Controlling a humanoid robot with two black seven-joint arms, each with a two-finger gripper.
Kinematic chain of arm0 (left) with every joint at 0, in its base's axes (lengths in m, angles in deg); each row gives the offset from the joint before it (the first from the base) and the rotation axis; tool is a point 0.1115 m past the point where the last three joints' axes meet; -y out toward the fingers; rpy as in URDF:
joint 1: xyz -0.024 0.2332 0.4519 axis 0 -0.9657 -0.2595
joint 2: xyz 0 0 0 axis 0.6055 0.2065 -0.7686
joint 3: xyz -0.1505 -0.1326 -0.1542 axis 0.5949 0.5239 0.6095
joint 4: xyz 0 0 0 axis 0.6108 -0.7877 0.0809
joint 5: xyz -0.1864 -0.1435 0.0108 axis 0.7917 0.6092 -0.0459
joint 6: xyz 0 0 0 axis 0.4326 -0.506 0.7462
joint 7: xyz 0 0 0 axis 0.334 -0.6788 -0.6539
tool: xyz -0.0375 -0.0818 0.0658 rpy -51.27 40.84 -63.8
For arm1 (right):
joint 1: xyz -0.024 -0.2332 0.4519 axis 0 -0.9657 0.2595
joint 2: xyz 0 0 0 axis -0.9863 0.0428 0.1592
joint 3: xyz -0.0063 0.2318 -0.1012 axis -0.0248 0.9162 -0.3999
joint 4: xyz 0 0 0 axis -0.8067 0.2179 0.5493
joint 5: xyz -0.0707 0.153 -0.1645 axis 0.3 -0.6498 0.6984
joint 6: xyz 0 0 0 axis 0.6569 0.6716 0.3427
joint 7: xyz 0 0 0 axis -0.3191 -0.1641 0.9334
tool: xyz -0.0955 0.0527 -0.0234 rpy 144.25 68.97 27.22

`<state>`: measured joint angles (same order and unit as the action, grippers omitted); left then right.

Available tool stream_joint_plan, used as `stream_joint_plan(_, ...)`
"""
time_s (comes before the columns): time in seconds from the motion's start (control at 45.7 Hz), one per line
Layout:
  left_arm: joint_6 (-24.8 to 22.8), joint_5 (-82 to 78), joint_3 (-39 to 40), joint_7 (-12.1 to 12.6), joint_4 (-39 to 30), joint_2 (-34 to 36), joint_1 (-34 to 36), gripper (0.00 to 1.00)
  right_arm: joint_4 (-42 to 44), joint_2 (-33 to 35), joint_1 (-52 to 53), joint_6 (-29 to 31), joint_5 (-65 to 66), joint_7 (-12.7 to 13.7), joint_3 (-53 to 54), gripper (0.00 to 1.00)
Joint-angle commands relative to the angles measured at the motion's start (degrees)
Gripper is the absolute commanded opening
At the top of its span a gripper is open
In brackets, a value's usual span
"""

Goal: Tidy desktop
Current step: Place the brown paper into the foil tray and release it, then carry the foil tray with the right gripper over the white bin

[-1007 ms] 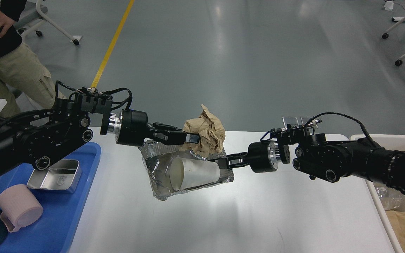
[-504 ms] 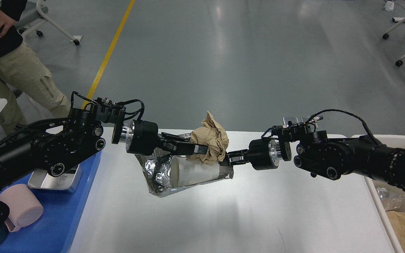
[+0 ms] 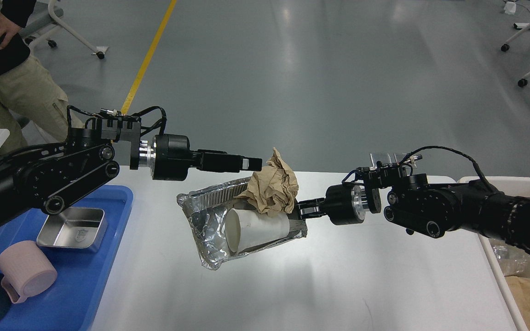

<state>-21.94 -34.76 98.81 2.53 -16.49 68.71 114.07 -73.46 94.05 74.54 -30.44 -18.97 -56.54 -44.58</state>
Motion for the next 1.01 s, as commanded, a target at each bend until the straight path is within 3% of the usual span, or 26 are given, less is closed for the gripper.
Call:
stream_joint_plan(0.0, 0.0, 1.7, 0.3, 0.0, -0.2, 1.0, 1.3, 0.96, 0.0, 0.0, -0.1, 0.0, 0.0, 0.0, 0.0, 0.00)
stream_joint_plan(0.307, 0.3, 4.1, 2.9, 0.8, -2.6, 11.6, -0.3, 0.96, 0.0, 0.1, -0.1, 0.0, -0.1, 0.0, 0.0, 0.00)
stream_joint_plan(0.482, 1.2, 4.1, 3.5, 8.6, -12.1, 22.5, -6.8, 0.96, 0.1, -0.1, -0.1, 0.0, -0.1, 0.0, 0.0, 0.00)
stream_joint_plan(0.635, 4.5, 5.7, 6.8, 12.7, -15.2, 29.6, -13.5, 0.96, 0.1, -0.1, -0.1, 0.0, -0.1, 0.0, 0.0, 0.00)
stream_joint_plan(0.854, 12.4, 27.4, 10.1, 12.1, -15.2, 33.4, -22.7, 0.96, 0.1, -1.1, -0.2, 0.0, -0.1, 0.1, 0.0, 0.00)
stream_joint_plan(0.985, 15.1, 40.2, 12.6, 9.8, -15.2, 33.6, -26.6, 0.96, 0.1, -1.1, -0.2, 0.0, -0.1, 0.0, -0.1, 0.00)
